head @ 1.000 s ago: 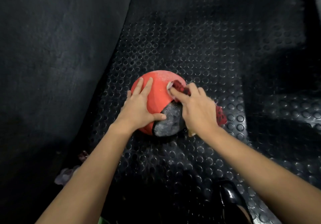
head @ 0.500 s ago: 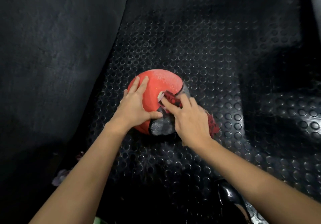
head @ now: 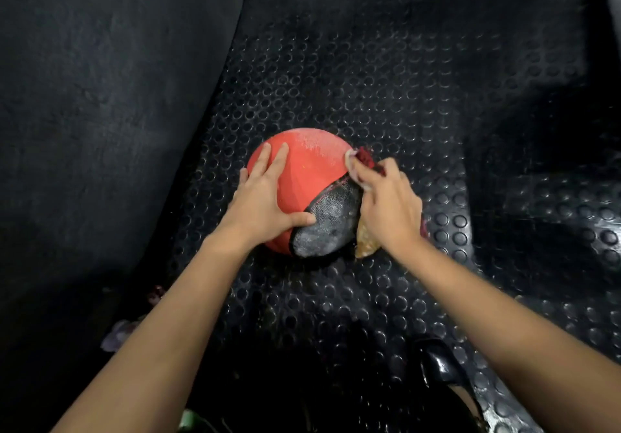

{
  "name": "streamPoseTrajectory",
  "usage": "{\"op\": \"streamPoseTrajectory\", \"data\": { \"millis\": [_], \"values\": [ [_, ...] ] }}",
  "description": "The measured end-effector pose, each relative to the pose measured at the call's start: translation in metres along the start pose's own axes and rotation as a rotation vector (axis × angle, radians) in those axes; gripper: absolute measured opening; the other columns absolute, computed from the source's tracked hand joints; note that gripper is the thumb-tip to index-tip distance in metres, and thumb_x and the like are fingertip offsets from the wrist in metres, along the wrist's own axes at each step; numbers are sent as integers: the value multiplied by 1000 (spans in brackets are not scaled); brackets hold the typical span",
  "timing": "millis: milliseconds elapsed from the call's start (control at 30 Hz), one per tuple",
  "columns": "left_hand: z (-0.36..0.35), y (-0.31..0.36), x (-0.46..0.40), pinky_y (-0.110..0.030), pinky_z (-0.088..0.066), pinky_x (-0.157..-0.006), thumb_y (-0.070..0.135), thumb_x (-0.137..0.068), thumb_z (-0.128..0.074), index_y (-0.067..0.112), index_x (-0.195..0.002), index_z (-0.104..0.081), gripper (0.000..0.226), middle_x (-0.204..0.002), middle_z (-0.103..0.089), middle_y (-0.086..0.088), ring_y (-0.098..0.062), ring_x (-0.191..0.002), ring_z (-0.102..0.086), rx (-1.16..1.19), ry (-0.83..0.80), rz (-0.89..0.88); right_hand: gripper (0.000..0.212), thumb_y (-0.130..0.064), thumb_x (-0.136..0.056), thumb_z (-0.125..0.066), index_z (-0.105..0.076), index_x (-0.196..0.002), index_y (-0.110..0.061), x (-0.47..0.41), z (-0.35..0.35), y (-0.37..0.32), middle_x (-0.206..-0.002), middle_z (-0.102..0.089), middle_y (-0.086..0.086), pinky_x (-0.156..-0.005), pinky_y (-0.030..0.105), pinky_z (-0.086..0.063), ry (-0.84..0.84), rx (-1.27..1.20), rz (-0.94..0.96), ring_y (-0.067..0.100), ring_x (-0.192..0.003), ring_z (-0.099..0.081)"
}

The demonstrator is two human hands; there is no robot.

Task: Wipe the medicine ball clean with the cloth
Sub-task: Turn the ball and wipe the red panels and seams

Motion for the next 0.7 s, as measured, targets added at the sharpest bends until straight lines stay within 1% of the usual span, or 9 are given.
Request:
{"op": "streamPoseTrajectory", "data": {
  "millis": [67, 100, 200, 267, 333, 433, 533, 633, 700],
  "values": [
    [-1, -1, 0, -56, -6, -114, 46, -62, -83, 37, -151, 3, 124, -159, 12, 11, -31, -147, 4, 5, -3, 10, 50, -12, -95, -42, -45, -136, -40, -6, -2, -1, -111, -45, 2, -73, 32, -39, -18, -52, -114, 23, -103, -49],
    [-1, -3, -1, -58, -7, -114, 46, -61, -83, 38, -151, 3, 125, -159, 12, 11, -30, -147, 3, 7, 0, 9, 51, -12, -95, -42, -43, -137, -40, -2, -2, -4, -111, -45, 2, -72, 31, -38, -10, -58, -106, 22, -102, -49],
    [0, -5, -2, -57, -8, -115, 47, -60, -84, 38, -151, 2, 126, -159, 10, 11, -29, -147, 2, 16, 5, 13, 53, -15, -95, -42, -38, -139, -44, 29, 5, -17, -108, -42, -1, -71, 32, -42, -18, -59, 77, 17, -95, -44],
    [0, -4, -2, -56, -7, -115, 45, -61, -84, 38, -151, 2, 125, -159, 11, 12, -30, -147, 4, 21, 3, 7, 53, -15, -95, -43, -38, -138, -45, 34, 4, -14, -106, -41, -2, -69, 34, -44, -6, -34, 146, 17, -93, -42],
    [0, -2, -1, -56, -5, -114, 43, -62, -84, 38, -151, 2, 124, -159, 12, 11, -32, -146, 7, 25, -8, 1, 51, -13, -94, -43, -44, -135, -43, 16, 0, -3, -105, -42, 0, -69, 32, -40, 20, -22, 46, 19, -94, -44],
    [1, -3, 0, -57, -5, -114, 41, -62, -85, 38, -151, 1, 125, -159, 12, 12, -33, -146, 7, 27, -13, 0, 50, -9, -94, -41, -49, -133, -38, -7, -6, 4, -109, -45, 3, -72, 31, -36, -20, -81, -156, 25, -103, -50],
    [6, -5, -2, -51, -2, -116, 37, -61, -86, 37, -151, -1, 125, -159, 11, 12, -32, -146, 7, 20, -28, -29, 53, -10, -94, -43, -41, -139, -38, 12, -3, -7, -106, -43, 0, -72, 31, -39, -6, -78, -62, 19, -98, -48],
    [9, -12, -4, -53, -1, -118, 33, -60, -87, 41, -150, -3, 123, -158, 11, 15, -33, -145, 11, 16, -96, -83, 57, -12, -93, -43, -33, -143, -40, 37, 0, -8, -107, -43, -2, -72, 33, -42, -6, -43, 26, 17, -95, -46],
    [11, -13, -2, -52, -2, -118, 48, -61, -82, 44, -149, -9, 115, -158, 9, 15, -33, -145, 10, 17, -125, -116, 58, -15, -94, -44, -31, -143, -42, 51, -1, -2, -107, -43, -3, -68, 31, -40, -32, 6, 36, 17, -94, -47]
  ]
}}
Point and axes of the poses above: each hand's wrist, its own x-axis away from the middle knuckle, its own z-axis out of the back of the hand, y = z × x, the point moved 1 cm from there along -x, towards the middle knuckle
